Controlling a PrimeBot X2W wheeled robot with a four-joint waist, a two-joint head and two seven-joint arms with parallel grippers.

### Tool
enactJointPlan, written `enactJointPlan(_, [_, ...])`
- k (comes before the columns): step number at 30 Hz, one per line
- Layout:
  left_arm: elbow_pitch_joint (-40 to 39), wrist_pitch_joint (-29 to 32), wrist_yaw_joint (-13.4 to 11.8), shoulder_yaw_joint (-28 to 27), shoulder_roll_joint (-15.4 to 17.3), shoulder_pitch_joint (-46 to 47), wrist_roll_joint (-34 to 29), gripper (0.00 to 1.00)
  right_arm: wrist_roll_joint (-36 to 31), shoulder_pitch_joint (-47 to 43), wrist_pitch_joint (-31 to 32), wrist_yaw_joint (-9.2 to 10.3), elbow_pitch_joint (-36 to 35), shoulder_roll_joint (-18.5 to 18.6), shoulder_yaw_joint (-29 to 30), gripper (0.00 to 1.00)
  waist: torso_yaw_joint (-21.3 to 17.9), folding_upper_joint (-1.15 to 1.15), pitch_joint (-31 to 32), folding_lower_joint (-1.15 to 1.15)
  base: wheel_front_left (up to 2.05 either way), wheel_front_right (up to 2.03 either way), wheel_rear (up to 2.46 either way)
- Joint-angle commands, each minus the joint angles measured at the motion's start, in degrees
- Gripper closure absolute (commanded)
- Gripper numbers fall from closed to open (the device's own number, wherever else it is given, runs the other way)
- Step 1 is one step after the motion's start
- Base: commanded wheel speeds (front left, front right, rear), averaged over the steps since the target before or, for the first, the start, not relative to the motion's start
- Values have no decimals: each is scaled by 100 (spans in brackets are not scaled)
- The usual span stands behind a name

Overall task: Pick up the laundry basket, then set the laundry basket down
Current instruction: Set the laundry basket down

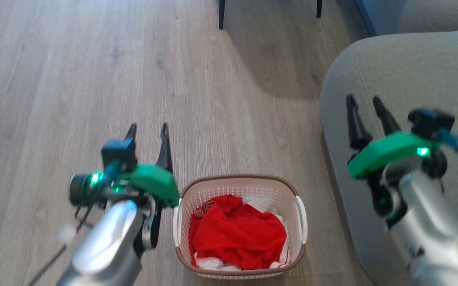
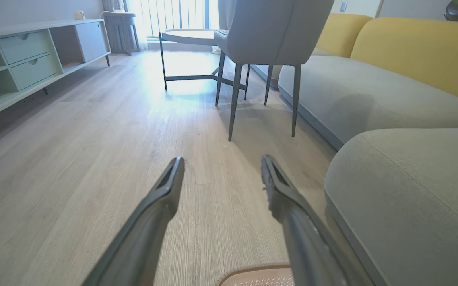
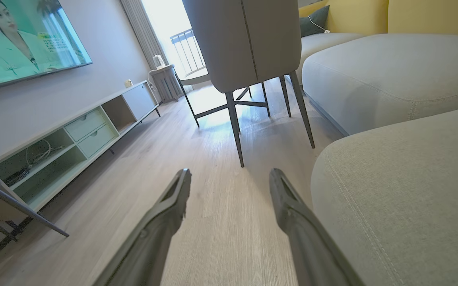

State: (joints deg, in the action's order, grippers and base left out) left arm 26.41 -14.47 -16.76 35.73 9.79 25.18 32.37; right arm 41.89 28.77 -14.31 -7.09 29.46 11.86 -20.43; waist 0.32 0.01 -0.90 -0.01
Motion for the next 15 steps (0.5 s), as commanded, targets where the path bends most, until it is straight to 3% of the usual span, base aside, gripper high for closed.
enactJointPlan(1, [-280,-51,-32,-340,102,159,-126,0,-139,31,-68,-40,-309,-142,17,0,11,-1,20,1,0,0,0])
enactJointPlan(6, [-1384,-52,200,-1261,-229,-743,-965,0,-1196,-862,-68,-40,-1478,-470,655,0,60,-1,70,1,0,0,0])
enactJointPlan(15, [-2321,-52,688,-2103,-625,-1817,-1841,0,-1768,-1878,-68,-40,-2524,-744,1019,0,75,-1,92,1,0,0,0])
